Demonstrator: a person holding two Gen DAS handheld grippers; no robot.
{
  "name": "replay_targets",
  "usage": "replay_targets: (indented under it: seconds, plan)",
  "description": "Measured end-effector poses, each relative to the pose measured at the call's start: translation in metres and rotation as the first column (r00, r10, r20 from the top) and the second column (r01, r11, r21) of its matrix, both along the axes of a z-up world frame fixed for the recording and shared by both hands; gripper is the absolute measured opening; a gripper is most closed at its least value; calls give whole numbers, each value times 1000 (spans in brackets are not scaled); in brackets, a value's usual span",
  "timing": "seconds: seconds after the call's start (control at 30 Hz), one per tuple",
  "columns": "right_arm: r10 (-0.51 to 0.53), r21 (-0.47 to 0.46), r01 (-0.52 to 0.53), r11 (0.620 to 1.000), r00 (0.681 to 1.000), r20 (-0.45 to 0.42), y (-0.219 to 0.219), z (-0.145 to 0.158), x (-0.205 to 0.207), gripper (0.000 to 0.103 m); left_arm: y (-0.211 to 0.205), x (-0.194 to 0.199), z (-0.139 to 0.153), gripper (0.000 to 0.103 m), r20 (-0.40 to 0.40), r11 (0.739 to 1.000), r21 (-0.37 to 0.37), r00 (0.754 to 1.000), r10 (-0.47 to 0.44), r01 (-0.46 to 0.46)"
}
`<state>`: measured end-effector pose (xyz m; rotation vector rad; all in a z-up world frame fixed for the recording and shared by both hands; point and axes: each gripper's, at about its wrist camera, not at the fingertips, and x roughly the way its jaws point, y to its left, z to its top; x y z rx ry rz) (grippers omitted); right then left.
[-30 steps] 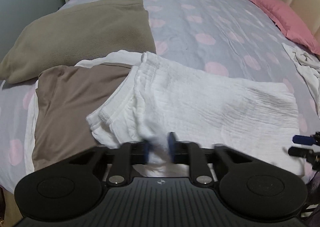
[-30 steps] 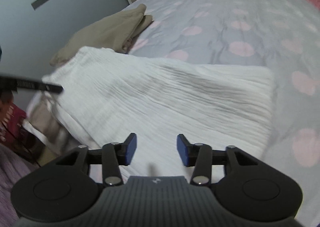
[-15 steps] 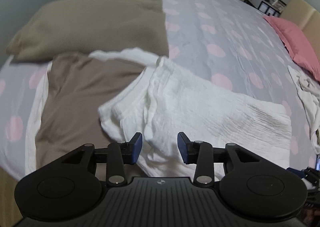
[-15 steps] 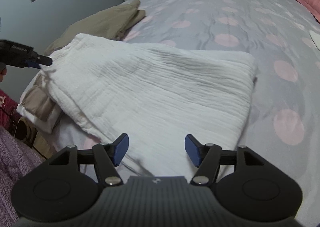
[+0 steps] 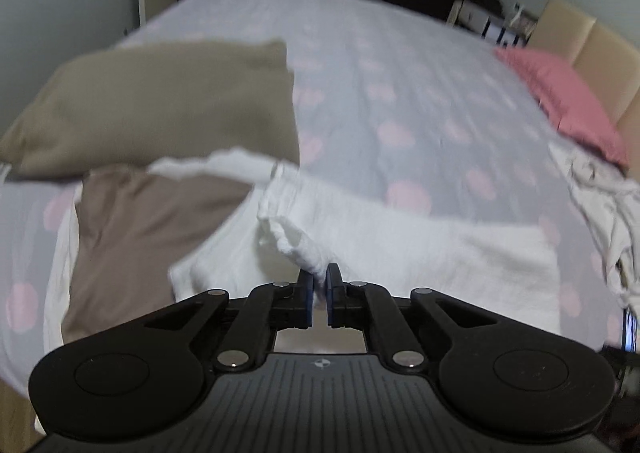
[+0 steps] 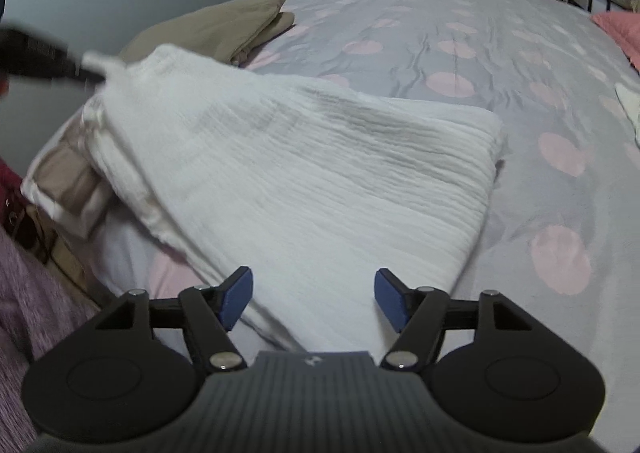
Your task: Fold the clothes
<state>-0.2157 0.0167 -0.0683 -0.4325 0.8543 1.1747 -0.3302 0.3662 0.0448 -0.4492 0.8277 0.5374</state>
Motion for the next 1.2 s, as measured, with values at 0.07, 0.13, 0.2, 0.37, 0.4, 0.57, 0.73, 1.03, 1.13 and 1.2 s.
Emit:
replay_targets:
  seconds: [0.07, 0.13, 0.2, 0.37, 0.4, 0.57, 0.73, 1.03, 1.13, 1.2]
  plan:
    - [11, -40, -10, 999, 999, 37, -5, -7, -8, 73, 1, -1, 7, 4, 30, 1000, 15, 999, 12, -12]
    - [9, -84, -2, 996, 997, 74, -12, -16, -12, 73, 5, -2, 6, 4, 9, 999, 16, 999, 32, -33]
    - [-5, -112, 14, 994, 997, 83, -16, -22, -12, 73, 9, -4, 1, 4, -36, 998, 24, 998, 54, -53]
    - [-36, -112, 44, 993, 997, 70, -24, -22, 1, 60, 20, -6, -23, 4, -158, 997, 32, 985, 75, -71]
    - [-41, -116, 48, 992, 997, 70, -25, -23, 3, 48, 21, -7, -27, 4, -180, 997, 35, 981, 73, -68]
    - [-28, -163, 27, 986, 1000, -4, -24, -34, 6, 17, 11, -2, -39, 5, -246, 997, 64, 968, 48, -34]
    - [-28, -197, 22, 980, 999, -26, -28, -30, 5, 34, 5, -5, -32, 26, -245, 995, 90, 967, 66, -45]
    - [-18, -136, 20, 990, 1000, 19, -44, 5, 3, 48, -51, 6, 1, 45, -204, 965, 261, 978, 49, 6]
    - [-33, -136, 42, 990, 997, 66, -48, 9, 9, 49, -81, 22, -3, 45, -178, 969, 232, 983, -40, 81]
    - [-35, -139, 49, 989, 994, 99, -48, 10, 14, 50, -103, 35, -9, 45, -164, 969, 202, 980, -108, 141]
